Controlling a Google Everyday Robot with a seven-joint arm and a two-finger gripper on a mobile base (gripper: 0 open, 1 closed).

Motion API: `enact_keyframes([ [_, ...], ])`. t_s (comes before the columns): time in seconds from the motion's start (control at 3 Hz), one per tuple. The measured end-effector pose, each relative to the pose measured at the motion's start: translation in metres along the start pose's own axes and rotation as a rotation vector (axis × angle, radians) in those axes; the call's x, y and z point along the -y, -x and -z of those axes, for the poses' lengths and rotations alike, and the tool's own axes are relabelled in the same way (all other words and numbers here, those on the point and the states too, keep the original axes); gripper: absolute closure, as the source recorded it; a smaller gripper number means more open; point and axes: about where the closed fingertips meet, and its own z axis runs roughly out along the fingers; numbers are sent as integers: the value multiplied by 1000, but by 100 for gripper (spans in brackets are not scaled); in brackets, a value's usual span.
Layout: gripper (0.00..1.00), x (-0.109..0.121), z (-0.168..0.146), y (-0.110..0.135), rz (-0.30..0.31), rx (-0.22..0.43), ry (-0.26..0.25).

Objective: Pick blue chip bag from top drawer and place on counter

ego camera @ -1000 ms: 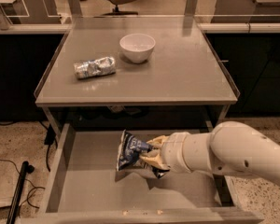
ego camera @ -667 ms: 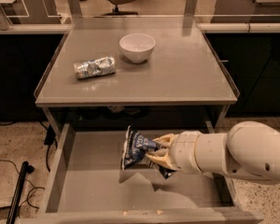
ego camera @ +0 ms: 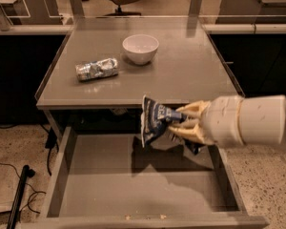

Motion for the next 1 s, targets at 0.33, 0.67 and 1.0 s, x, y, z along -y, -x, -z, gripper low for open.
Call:
enact_keyframes([
  [0.33, 100, 56, 35, 35, 33, 11, -49],
  [0.67, 100, 72, 48, 56, 61, 30, -85],
  [1.0, 100, 72, 48, 56, 61, 30, -85],
])
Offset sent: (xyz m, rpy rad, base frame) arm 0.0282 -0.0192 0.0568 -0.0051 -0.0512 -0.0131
